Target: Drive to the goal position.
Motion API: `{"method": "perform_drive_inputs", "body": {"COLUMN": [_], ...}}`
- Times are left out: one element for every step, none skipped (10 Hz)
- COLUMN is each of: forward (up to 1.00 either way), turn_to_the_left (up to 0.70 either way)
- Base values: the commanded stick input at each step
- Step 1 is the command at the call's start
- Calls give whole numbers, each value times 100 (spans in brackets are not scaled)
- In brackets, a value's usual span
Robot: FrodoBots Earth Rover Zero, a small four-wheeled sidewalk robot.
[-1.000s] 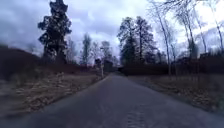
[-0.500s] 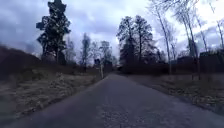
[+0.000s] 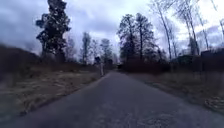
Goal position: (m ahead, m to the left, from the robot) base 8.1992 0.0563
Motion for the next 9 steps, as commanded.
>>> {"method": "perform_drive_inputs", "body": {"forward": [50, 50, 50, 50, 50, 50, 50, 50, 50], "turn_to_the_left": [0, 0, 0, 0, 0, 0, 0, 0, 0]}}
